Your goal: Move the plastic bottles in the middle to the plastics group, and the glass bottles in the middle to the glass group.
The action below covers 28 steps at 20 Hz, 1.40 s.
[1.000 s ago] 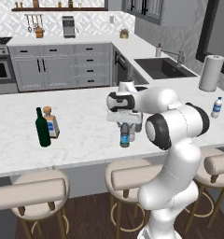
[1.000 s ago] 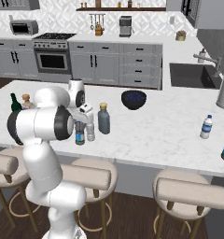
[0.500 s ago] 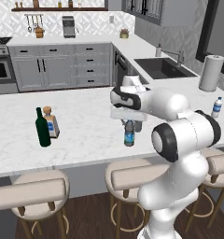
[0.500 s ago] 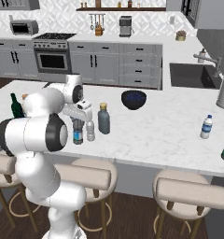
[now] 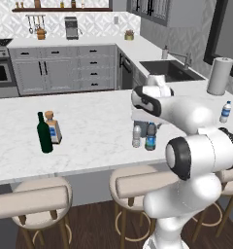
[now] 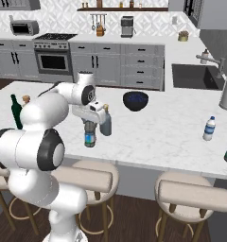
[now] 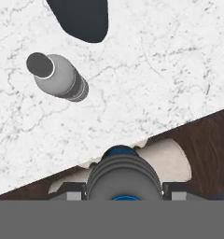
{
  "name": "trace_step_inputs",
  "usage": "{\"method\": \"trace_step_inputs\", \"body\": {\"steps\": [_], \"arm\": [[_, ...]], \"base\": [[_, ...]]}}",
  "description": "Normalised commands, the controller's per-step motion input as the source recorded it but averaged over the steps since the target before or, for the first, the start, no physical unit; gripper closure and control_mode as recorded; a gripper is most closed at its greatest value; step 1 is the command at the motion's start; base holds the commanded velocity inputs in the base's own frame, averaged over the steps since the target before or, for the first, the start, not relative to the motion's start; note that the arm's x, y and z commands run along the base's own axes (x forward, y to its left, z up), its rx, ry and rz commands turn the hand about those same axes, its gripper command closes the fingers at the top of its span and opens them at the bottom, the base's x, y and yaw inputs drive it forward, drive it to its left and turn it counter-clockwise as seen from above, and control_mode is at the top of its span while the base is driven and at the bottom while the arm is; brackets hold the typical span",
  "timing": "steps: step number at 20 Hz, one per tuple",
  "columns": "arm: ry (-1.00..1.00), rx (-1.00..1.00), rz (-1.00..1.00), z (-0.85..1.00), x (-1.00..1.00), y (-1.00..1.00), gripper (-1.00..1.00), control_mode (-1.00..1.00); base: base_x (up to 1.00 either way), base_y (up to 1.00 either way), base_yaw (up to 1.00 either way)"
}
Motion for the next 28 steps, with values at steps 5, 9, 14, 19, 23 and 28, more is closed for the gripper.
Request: {"method": "trace_step_inputs", "body": {"steps": [5, 9, 14, 19, 23, 28], "arm": [[-0.01, 0.00, 0.00, 0.18, -0.10, -0.84, 1.00, -1.00], [-0.02, 0.00, 0.00, 0.03, 0.00, -0.94, 1.00, -1.00], [-0.13, 0.00, 0.00, 0.00, 0.00, -1.00, 1.00, -1.00], [-0.29, 0.00, 0.00, 0.00, 0.01, -0.99, 1.00, -1.00], [-0.07, 0.00, -0.01, 0.00, 0.08, -1.00, 1.00, -1.00], [0.01, 0.00, -0.08, 0.00, 0.26, -0.96, 1.00, -1.00]], "base": [[0.00, 0.00, 0.00], [0.00, 0.00, 0.00], [0.00, 0.00, 0.00], [0.00, 0.00, 0.00], [0.00, 0.00, 0.00], [0.00, 0.00, 0.00]]}}
